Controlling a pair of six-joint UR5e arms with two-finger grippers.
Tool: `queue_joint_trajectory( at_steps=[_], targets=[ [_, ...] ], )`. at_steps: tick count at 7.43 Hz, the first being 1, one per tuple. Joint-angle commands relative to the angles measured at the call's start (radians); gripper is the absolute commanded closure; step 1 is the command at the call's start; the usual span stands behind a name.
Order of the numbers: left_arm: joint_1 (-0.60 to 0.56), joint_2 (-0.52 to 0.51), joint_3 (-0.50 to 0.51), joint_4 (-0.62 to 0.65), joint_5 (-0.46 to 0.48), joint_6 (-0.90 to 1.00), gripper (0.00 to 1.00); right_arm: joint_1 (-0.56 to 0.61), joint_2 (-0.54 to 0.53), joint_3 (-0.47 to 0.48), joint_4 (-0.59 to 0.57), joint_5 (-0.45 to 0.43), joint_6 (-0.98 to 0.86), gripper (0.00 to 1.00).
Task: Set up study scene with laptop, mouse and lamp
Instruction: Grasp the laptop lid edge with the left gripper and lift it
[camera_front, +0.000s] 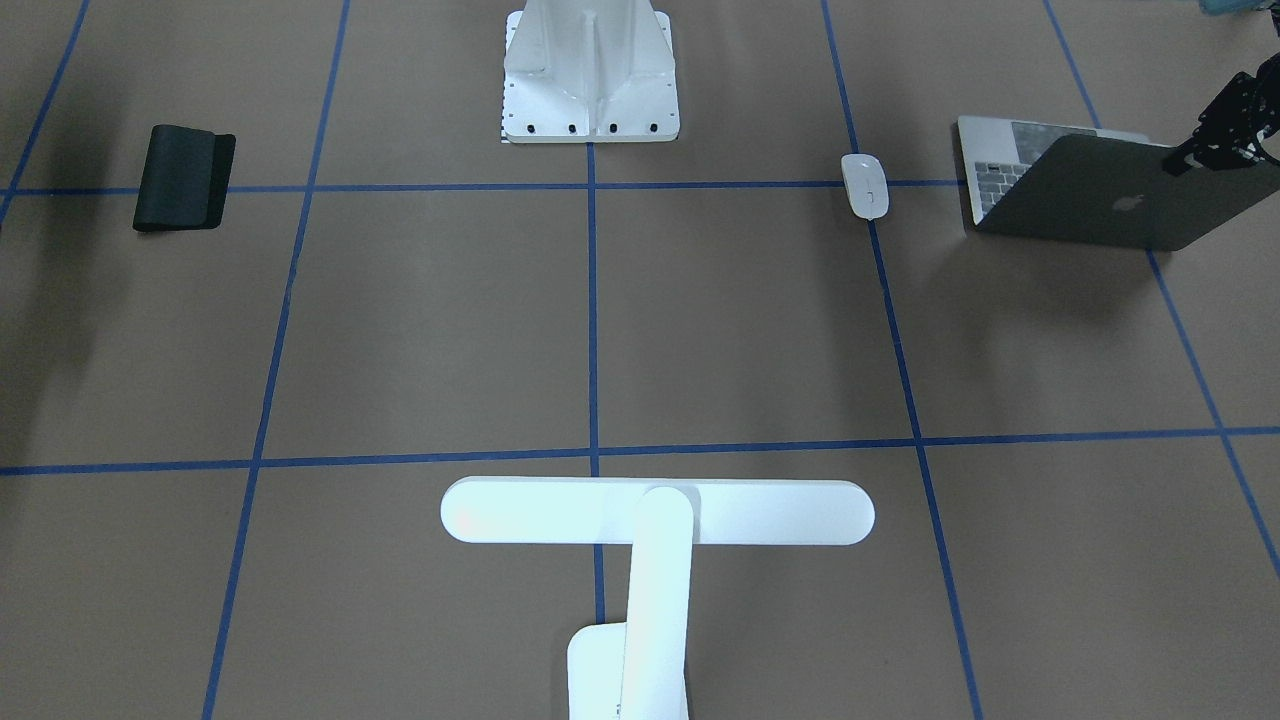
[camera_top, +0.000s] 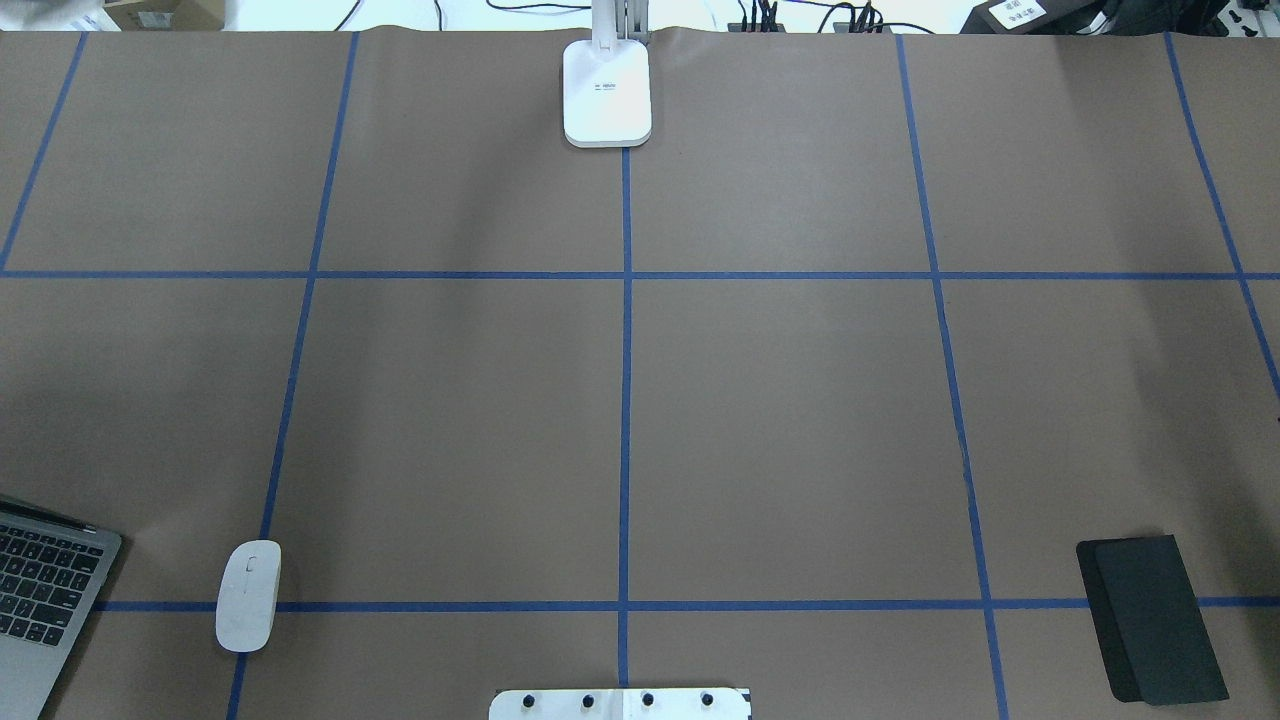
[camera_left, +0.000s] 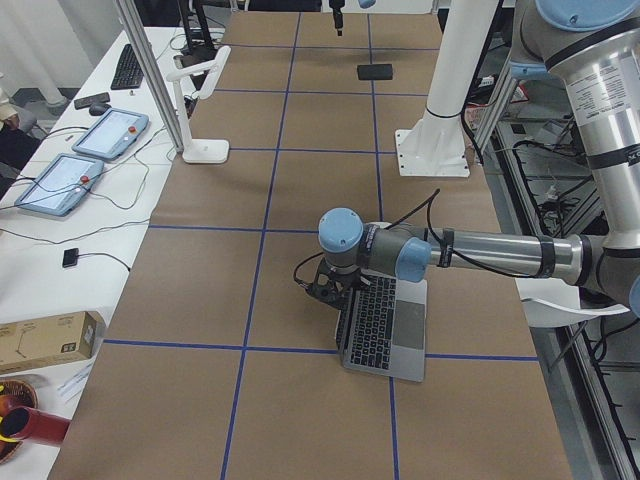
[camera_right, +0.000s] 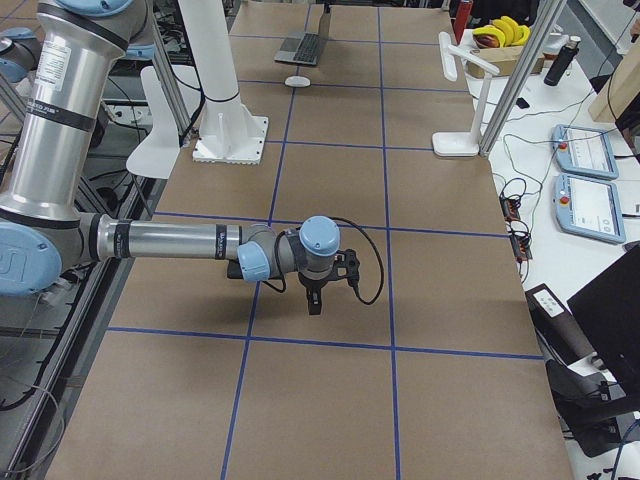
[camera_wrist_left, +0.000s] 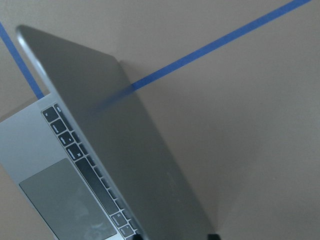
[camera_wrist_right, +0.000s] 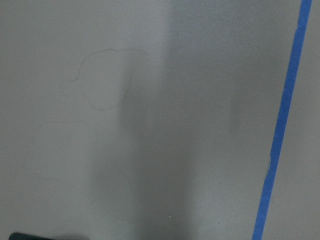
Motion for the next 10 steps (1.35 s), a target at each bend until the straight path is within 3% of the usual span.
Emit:
queue_joint_trajectory(
  at_steps=[1, 4, 7, 10],
  targets=[
    [-0.001, -0.010, -0.006, -0.004, -0.006, -0.002, 1.00, 0.001, -0.002, 0.002, 0.001, 0.001, -0.002, 0.00],
    [-0.008, -0.044, -0.024, 0.005, -0.184, -0.002, 1.00, 0.001, -0.026, 0.002, 0.029, 0.003, -0.002, 0.00],
    [-0.008, -0.116, -0.031, 0.040, -0.236, -0.007, 1.00, 0.001, -0.029, -0.003, 0.029, 0.001, -0.002, 0.00],
    [-0.009, -0.289, -0.037, 0.188, -0.293, -0.007, 1.00, 0.001, -0.032, -0.006, 0.027, 0.001, -0.002, 0.00]
  ],
)
